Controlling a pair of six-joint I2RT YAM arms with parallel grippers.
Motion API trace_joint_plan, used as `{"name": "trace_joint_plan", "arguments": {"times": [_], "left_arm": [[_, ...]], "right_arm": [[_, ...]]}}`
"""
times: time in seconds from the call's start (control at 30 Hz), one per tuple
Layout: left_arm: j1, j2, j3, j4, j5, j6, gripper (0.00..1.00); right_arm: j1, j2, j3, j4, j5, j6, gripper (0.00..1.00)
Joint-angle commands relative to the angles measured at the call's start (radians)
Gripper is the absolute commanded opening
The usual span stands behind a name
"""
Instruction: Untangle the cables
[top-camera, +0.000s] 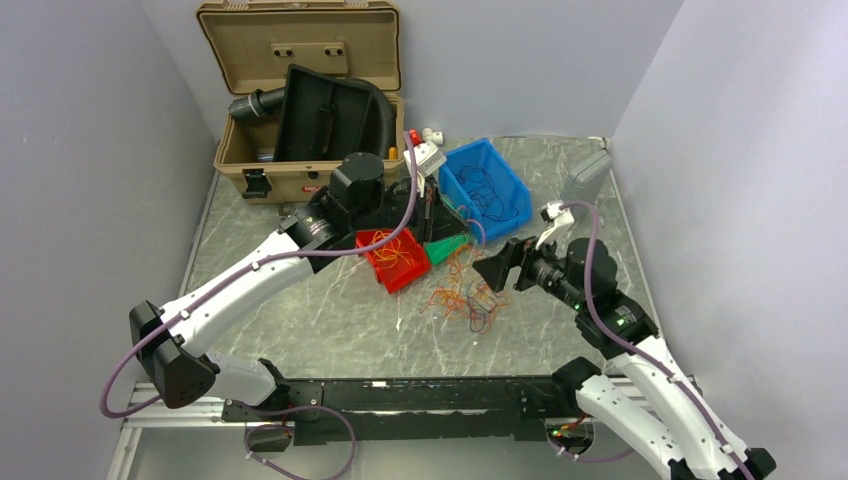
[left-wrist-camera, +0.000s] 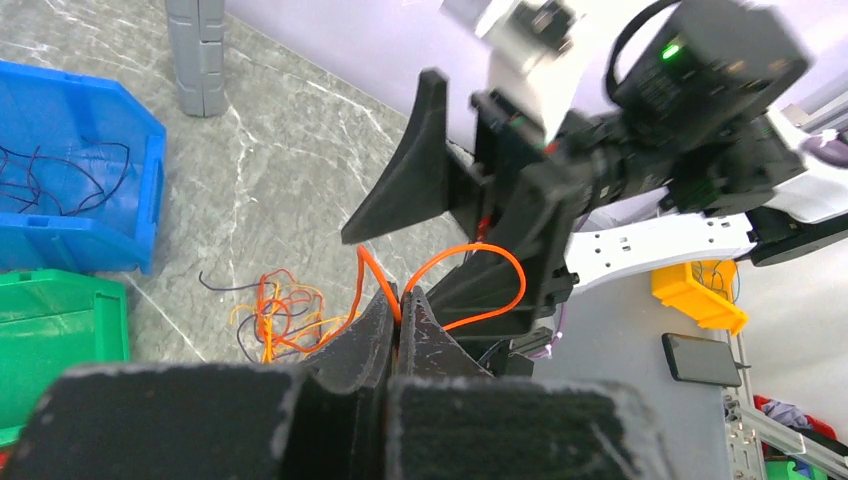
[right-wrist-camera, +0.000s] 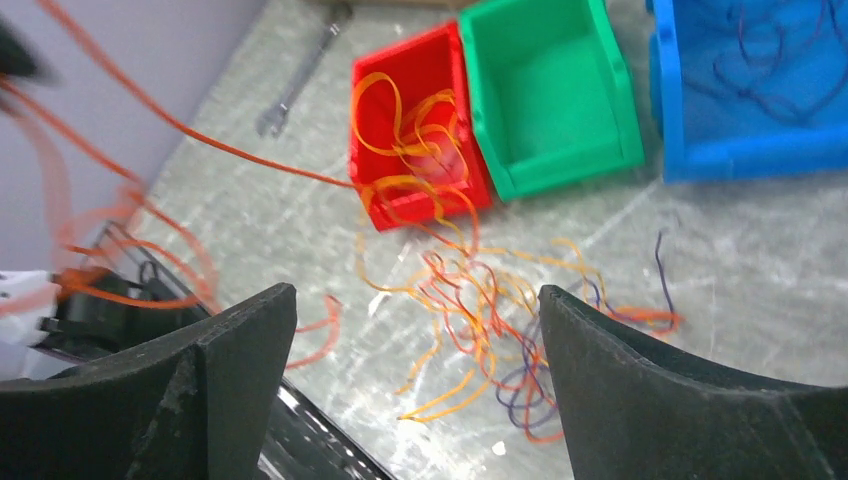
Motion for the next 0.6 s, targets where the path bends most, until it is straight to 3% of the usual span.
{"name": "trace_joint_plan", "arguments": {"times": [0.0, 0.13, 0.43, 0.57], "left_arm": [[0.0, -0.036, 0.034, 0.035, -0.002, 0.02, 0.0], [0.001, -0.032, 0.044, 0.035, 0.009, 0.012, 0.0], [0.001, -0.037, 0.045, 0.058, 0.024, -0.012, 0.0], [0.0, -0.034, 0.055, 0.062, 0.034, -0.021, 0.0]], "right_arm": [[0.004, -0.072, -0.124, 0.116, 0.015, 0.023, 0.96], [0.004, -0.068, -0.194, 0.176, 0.037, 0.048, 0.96], [0.007, 0.135, -0.209, 0.334, -0.064, 0.101, 0.98], [0.011, 0.223, -0.232, 0.359, -0.011, 0.147, 0.92]]}}
